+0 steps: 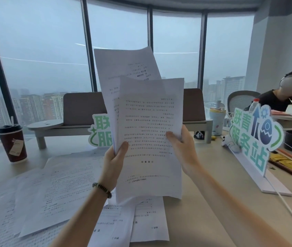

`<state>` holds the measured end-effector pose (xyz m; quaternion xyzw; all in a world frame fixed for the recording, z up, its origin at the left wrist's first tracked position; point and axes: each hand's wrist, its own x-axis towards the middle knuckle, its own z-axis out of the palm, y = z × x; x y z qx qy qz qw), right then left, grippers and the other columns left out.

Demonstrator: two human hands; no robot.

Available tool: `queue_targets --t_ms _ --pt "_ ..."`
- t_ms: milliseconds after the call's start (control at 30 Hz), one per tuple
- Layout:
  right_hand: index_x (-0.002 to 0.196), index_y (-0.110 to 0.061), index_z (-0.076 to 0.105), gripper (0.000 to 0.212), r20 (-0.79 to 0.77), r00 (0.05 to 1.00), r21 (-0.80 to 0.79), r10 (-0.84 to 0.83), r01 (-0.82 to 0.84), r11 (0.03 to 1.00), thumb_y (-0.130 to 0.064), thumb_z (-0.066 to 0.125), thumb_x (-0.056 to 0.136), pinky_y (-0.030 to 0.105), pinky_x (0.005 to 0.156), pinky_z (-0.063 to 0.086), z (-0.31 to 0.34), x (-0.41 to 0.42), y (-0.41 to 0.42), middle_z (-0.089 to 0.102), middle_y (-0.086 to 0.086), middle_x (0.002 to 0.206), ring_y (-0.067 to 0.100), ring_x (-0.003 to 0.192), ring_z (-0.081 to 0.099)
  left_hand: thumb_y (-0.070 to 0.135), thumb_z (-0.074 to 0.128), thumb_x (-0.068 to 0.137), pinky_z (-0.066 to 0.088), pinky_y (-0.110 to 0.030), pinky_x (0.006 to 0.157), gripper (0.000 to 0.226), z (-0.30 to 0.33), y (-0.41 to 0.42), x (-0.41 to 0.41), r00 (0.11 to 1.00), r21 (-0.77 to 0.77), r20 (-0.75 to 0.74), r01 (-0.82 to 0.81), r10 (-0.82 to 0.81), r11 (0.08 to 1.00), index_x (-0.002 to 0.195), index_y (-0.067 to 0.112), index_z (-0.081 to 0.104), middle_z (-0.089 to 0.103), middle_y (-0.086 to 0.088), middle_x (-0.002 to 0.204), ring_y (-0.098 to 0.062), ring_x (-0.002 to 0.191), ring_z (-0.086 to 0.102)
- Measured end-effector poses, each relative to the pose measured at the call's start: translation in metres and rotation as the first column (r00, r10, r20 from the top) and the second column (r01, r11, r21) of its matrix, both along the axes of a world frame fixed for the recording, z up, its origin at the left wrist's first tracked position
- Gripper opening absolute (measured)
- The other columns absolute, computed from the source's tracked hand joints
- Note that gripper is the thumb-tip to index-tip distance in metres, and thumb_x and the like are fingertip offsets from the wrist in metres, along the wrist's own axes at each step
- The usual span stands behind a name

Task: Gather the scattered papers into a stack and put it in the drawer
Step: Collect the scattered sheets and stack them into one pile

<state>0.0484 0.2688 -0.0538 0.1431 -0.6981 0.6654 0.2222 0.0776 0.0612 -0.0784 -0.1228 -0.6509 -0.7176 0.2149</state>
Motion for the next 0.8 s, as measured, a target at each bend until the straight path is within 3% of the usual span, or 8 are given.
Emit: queue_targets --t_ms 133,200,333,433,667,800 --pt "0.115 -0.03 0.058 0.024 -0.014 1.0 -0.031 0.001 -0.001 1.0 -0.023 0.059 0.092 0.053 0.086 0.058 -0.006 -0.002 0.001 0.071 -0.007 0.113 0.017 0.102 0.07 0.056 0.033 0.1 0.048 -0.051 0.1 0.056 -0.001 -0.002 0.003 0.99 0.066 0.026 0.138 -0.14 0.988 0.135 0.021 0.059 0.066 -0.006 0.13 -0.028 0.123 0.061" --pt "0.114 -0.03 0.059 0.023 -0.014 1.0 -0.045 0.007 -0.008 0.999 -0.021 0.06 0.093 0.052 0.087 0.058 -0.006 -0.003 0.002 0.071 -0.007 0.113 0.016 0.101 0.07 0.064 0.023 0.096 0.052 -0.049 0.098 0.063 0.001 -0.003 0.005 0.978 0.138 0.06 0.19 -0.2 0.972 0.132 0.028 0.059 0.066 -0.004 0.131 -0.025 0.122 0.062" --pt "0.116 -0.028 0.061 0.024 -0.024 0.999 -0.042 0.04 -0.041 0.998 -0.027 0.063 0.092 0.052 0.088 0.058 -0.003 -0.002 0.004 0.072 -0.008 0.112 0.016 0.102 0.07 0.059 0.017 0.094 0.06 -0.036 0.083 0.061 0.005 -0.002 0.008 0.956 0.175 0.068 0.269 -0.284 0.947 0.111 0.037 0.072 0.073 0.0 0.118 -0.02 0.109 0.069" --pt "0.116 -0.027 0.061 0.026 -0.047 0.997 -0.059 0.058 -0.06 0.996 -0.028 0.065 0.09 0.053 0.089 0.057 0.004 -0.003 0.008 0.071 -0.007 0.113 0.018 0.105 0.069 0.058 0.025 0.093 0.06 -0.037 0.081 0.054 0.008 -0.006 0.007 0.964 0.178 0.065 0.242 -0.257 0.954 0.118 0.033 0.065 0.072 -0.002 0.118 -0.024 0.111 0.068" --pt "0.115 -0.031 0.062 0.028 -0.035 0.999 0.062 0.042 -0.039 0.997 -0.037 0.068 0.088 0.05 0.09 0.057 0.023 -0.009 0.018 0.072 -0.011 0.108 0.014 0.101 0.069 0.057 0.035 0.088 0.054 -0.045 0.09 0.05 0.016 -0.008 0.007 0.969 0.191 0.054 0.227 -0.241 0.955 0.119 0.031 0.064 0.073 -0.002 0.118 -0.023 0.108 0.069" --pt "0.115 -0.03 0.062 0.026 -0.035 0.999 0.122 0.009 -0.004 0.992 -0.036 0.069 0.091 0.041 0.086 0.059 0.023 -0.011 0.024 0.072 -0.015 0.106 0.008 0.097 0.069 0.059 0.039 0.085 0.05 -0.045 0.095 0.051 0.018 -0.007 0.007 0.974 0.192 0.07 0.199 -0.216 0.961 0.118 0.03 0.066 0.071 -0.004 0.122 -0.023 0.111 0.068"
